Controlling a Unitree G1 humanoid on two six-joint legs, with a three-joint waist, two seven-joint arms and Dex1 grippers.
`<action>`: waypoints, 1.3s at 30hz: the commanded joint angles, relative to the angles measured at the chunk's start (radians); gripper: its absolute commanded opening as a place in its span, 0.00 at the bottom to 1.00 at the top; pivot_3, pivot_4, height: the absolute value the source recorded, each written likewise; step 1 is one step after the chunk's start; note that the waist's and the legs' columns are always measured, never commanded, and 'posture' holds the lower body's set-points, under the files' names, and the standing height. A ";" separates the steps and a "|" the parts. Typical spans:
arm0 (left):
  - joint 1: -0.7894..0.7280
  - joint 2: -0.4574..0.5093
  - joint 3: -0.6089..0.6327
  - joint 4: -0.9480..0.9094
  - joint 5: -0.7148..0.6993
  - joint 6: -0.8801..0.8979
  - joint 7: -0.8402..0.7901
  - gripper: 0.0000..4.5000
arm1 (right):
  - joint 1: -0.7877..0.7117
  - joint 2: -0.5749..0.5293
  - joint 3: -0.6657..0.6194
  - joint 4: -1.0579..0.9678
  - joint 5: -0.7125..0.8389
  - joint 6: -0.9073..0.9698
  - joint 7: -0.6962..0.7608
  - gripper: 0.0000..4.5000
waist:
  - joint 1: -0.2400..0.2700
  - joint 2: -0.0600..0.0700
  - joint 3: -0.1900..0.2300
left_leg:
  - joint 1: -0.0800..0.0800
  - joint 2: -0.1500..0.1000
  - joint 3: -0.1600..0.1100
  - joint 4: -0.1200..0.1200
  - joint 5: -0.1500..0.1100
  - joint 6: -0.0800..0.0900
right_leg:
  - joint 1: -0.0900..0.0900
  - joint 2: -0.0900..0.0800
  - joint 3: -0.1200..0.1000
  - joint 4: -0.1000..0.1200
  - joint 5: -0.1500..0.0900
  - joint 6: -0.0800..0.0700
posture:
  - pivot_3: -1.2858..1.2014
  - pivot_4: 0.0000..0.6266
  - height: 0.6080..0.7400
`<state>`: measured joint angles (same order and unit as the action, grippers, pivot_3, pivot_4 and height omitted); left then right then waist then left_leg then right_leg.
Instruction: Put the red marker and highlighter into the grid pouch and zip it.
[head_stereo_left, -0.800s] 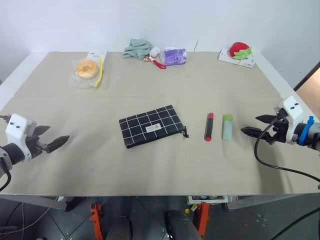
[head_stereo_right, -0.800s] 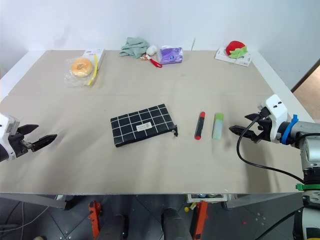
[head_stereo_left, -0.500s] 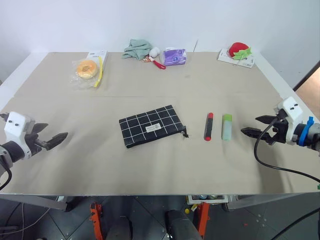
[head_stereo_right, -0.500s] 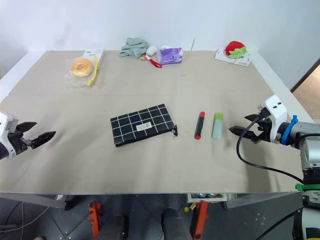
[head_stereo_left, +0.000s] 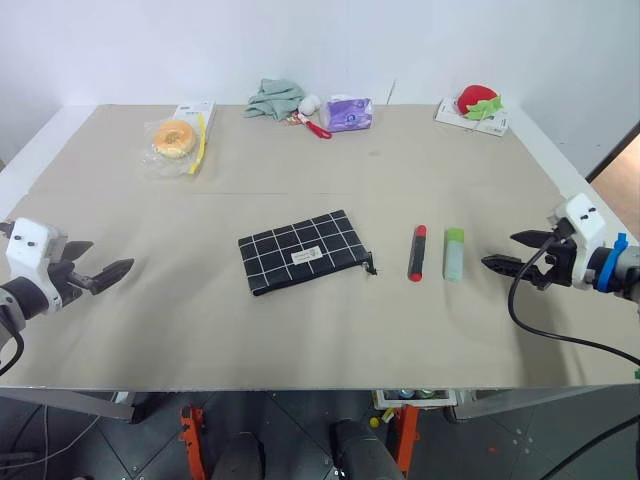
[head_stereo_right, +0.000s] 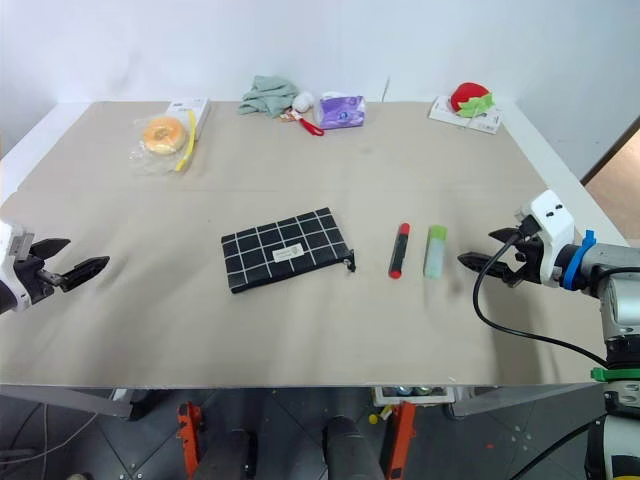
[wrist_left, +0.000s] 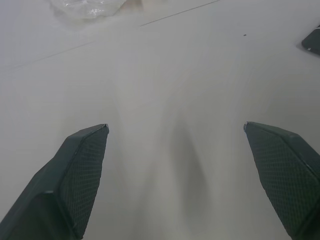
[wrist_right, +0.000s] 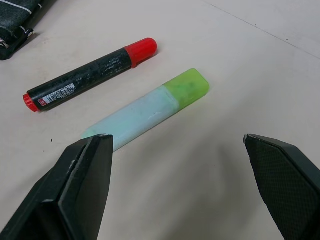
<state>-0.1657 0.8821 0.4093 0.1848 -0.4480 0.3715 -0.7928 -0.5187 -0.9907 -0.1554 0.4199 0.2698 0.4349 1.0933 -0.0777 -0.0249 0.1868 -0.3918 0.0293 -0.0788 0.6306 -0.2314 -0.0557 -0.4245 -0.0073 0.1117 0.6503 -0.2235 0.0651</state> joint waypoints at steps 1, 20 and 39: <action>-0.012 0.004 0.033 -0.010 0.000 -0.011 0.004 1.00 | -0.007 -0.007 -0.022 -0.002 0.008 -0.014 0.006 1.00 | 0.000 0.000 0.000 | 0.000 0.000 0.000 0.000 0.000 0.000 | 0.000 0.000 0.000 0.000 0.000 0.000 | 0.52 0.24 0.99; -0.088 -0.084 0.012 -0.049 -0.006 -0.070 0.023 1.00 | -0.069 0.104 -0.080 -0.138 0.127 0.029 -0.054 0.74 | -0.001 0.000 0.000 | 0.000 0.000 0.000 0.004 0.000 0.000 | 0.001 0.000 0.000 0.000 0.004 0.000 | 0.52 0.24 0.99; -0.243 -0.167 -0.271 0.058 0.255 -0.585 -0.100 1.00 | -0.153 0.631 0.310 -0.248 -0.091 0.131 -0.511 0.01 | 0.000 -0.001 -0.002 | -0.001 0.000 -0.002 0.005 0.001 0.000 | 0.001 0.002 0.000 0.001 0.009 -0.006 | 0.52 0.24 0.99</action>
<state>-0.3920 0.6960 0.1631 0.2244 -0.2414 -0.1175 -0.8707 -0.6558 -0.3689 0.1311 0.1510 0.2202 0.5909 0.6069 -0.0773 -0.0263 0.1853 -0.3930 0.0296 -0.0806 0.6351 -0.2305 -0.0554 -0.4231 -0.0059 0.1115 0.6509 -0.2148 0.0593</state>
